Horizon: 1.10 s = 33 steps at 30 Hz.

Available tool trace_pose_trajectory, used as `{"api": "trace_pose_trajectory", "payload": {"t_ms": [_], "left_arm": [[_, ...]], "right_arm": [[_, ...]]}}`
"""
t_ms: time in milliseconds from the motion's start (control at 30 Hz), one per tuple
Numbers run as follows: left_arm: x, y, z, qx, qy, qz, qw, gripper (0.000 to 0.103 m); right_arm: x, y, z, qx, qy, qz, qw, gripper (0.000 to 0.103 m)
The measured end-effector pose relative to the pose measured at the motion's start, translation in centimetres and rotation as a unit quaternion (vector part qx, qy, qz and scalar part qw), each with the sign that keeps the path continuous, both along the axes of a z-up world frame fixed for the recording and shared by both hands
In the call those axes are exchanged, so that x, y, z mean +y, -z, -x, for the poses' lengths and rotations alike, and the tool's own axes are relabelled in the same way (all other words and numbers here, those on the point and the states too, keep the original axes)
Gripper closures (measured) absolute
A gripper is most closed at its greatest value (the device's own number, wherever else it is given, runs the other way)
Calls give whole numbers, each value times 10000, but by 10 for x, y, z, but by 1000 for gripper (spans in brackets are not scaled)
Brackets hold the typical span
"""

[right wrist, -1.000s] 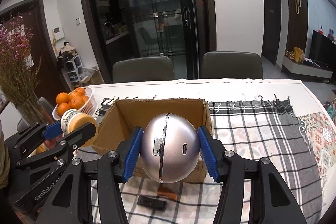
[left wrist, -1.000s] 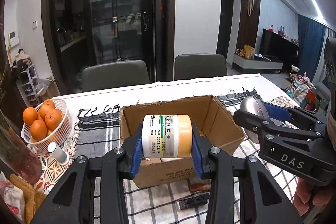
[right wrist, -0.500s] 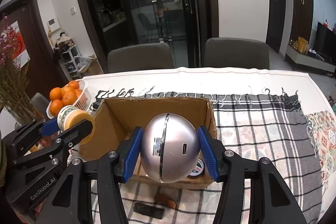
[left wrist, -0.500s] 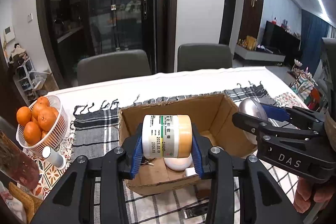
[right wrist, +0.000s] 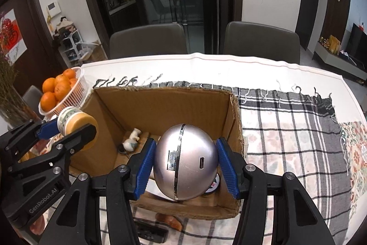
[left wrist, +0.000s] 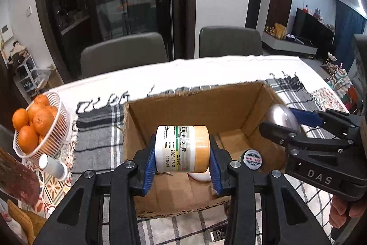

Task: Organize rigid objects
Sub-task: 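Open both tools to drop the jar and dome into the box, then withdraw both tools from the box toward the black clip and wooden piece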

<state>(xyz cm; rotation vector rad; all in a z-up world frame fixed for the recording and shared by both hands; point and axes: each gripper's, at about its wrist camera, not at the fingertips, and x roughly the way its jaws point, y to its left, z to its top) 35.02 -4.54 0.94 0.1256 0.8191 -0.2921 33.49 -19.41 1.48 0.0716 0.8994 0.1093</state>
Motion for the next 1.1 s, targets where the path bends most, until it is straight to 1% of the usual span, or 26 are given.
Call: {"api": "trace_pose_trajectory", "payload": {"t_ms": [67,100,133,167,200,233,300,333,467,600,767,900,1100], "left_arm": [[-1,6,-2,96,-4,-11,10000,63],[-1,8,-1,92,-3,-18,10000,61],[-1,8,0,64,-14,-35,10000,54],[-1,7,2,-9,-62,-77,10000,48],[-1,6,3,-66,-98,-99,9999,38],[-1,4,4,-125,-129,-124,9998,37],[0,3,9,-194,-187,-177,9995,37],[1,2,10,-193,-213,-179,9994,37],[6,0,24,-307,-351,-174,9988,37],[6,-4,44,-460,-484,-202,9976,34],[2,-5,74,-686,-593,-246,9956,32],[-2,-2,93,-707,-642,-204,9952,30],[-12,7,119,-713,-718,-199,9947,28]], "right_arm": [[0,4,-1,35,-8,27,10000,48],[1,7,-2,51,-31,53,10000,48],[1,8,-2,56,-31,72,10000,48],[1,9,-1,57,-42,80,9999,48],[1,10,-1,63,-57,95,9999,48],[1,10,1,26,-42,135,9999,48],[-1,8,3,-79,-7,170,9998,40],[-1,6,4,-118,-3,160,9998,39],[-1,-7,16,-430,10,221,9988,40],[2,-19,38,-831,-31,291,9961,39],[-1,-27,68,-1162,-92,277,9928,40],[-4,-31,88,-1310,-202,338,9906,40],[-7,-29,112,-1389,-479,462,9881,40]]}}
